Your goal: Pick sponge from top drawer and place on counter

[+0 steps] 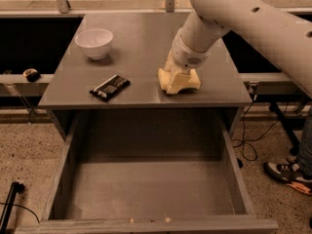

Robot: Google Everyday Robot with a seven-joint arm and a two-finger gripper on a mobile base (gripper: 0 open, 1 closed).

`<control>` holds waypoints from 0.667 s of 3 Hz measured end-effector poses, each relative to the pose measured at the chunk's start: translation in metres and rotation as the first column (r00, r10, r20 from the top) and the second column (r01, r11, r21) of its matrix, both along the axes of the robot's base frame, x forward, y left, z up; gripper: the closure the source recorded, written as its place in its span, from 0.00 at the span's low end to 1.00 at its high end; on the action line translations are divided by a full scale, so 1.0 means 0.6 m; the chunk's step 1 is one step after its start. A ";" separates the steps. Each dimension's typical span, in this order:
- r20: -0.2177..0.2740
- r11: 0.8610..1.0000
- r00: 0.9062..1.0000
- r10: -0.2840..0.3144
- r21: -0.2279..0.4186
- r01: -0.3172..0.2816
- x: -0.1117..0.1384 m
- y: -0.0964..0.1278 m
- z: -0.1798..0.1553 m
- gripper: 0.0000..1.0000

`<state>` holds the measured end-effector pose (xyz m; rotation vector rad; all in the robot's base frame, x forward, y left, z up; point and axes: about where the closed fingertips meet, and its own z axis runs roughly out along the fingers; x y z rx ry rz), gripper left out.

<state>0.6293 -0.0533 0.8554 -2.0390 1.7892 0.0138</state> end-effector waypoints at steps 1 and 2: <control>-0.041 0.998 0.999 0.029 -0.050 -0.031 -0.012 0.000 0.006 0.00; -0.092 0.992 0.993 0.073 -0.094 -0.082 -0.040 -0.008 0.031 0.00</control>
Offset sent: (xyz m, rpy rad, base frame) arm -0.0470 -0.0133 0.0409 -0.1593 0.1528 0.1377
